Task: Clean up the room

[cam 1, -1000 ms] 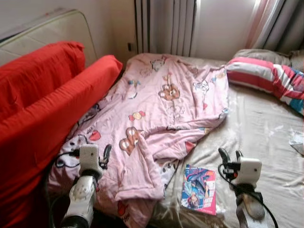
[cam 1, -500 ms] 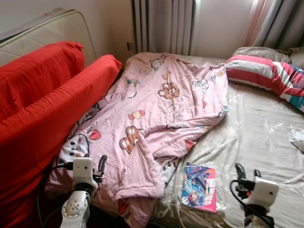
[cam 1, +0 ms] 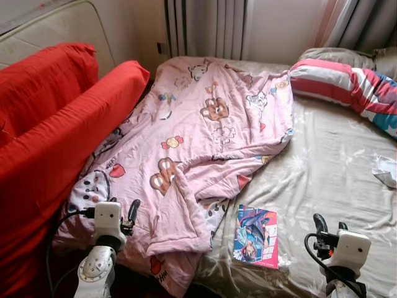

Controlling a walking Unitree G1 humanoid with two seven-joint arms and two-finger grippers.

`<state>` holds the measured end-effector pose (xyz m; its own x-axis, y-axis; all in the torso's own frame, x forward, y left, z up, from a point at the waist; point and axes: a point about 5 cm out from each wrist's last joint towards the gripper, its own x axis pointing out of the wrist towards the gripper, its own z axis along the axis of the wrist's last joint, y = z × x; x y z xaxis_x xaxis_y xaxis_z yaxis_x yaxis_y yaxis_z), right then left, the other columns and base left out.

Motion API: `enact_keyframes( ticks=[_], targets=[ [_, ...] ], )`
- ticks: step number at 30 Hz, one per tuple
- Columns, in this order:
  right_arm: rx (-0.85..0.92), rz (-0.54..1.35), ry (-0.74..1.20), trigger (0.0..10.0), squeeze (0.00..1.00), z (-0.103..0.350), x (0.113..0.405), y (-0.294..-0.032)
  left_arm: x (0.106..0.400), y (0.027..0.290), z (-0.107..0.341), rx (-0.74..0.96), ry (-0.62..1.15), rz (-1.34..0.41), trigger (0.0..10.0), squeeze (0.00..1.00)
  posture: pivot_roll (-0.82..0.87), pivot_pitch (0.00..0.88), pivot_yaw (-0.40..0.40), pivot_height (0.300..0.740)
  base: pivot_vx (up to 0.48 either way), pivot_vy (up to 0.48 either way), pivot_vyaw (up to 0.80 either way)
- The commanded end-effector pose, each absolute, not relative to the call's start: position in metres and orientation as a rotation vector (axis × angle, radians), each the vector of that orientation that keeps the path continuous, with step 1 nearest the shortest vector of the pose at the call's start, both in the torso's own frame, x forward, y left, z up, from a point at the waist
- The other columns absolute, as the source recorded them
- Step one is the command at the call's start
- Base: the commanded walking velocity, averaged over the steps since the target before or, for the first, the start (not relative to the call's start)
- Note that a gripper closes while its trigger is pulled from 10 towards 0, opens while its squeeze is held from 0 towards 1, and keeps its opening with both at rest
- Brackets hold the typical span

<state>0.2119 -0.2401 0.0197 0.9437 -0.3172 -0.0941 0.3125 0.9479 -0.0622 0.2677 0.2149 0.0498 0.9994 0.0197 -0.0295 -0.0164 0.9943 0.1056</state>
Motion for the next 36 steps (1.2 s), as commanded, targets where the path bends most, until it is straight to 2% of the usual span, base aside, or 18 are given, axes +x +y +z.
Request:
enact_keyframes(
  ticks=[1,3,9,15,18,36],
  targets=[
    [-0.05,-0.331,0.111,10.0,0.0,0.022,0.21,-0.242,0.263,0.216,0.047,0.108,0.059,0.019,10.0,0.0,-0.1,0.126,0.034,0.68,0.0,0.0,0.0],
    [-0.058,-0.315,0.1,10.0,0.0,0.024,0.212,-0.242,0.262,0.215,0.046,0.105,0.061,0.017,10.0,0.0,-0.1,0.119,0.032,0.665,0.0,0.0,0.0],
    [-0.041,-0.3,0.055,10.0,0.0,0.033,0.217,-0.241,0.261,0.216,0.05,0.103,0.057,0.027,10.0,0.0,-0.09,0.114,0.02,0.665,0.0,0.0,0.0],
    [-0.045,-0.282,0.089,10.0,0.0,0.031,0.218,-0.239,0.259,0.218,0.05,0.089,0.064,0.047,10.0,0.0,-0.09,0.113,0.016,0.665,0.0,0.0,0.0],
    [-0.037,-0.284,0.096,10.0,0.0,0.03,0.218,-0.239,0.258,0.218,0.05,0.091,0.068,0.052,10.0,0.0,-0.09,0.113,0.016,0.651,0.0,0.0,0.0],
    [0.003,-0.27,0.113,10.0,0.0,0.027,0.22,-0.234,0.262,0.224,0.059,0.106,0.065,0.069,10.0,0.0,-0.07,0.174,0.021,0.646,0.0,0.0,0.0]
  ],
)
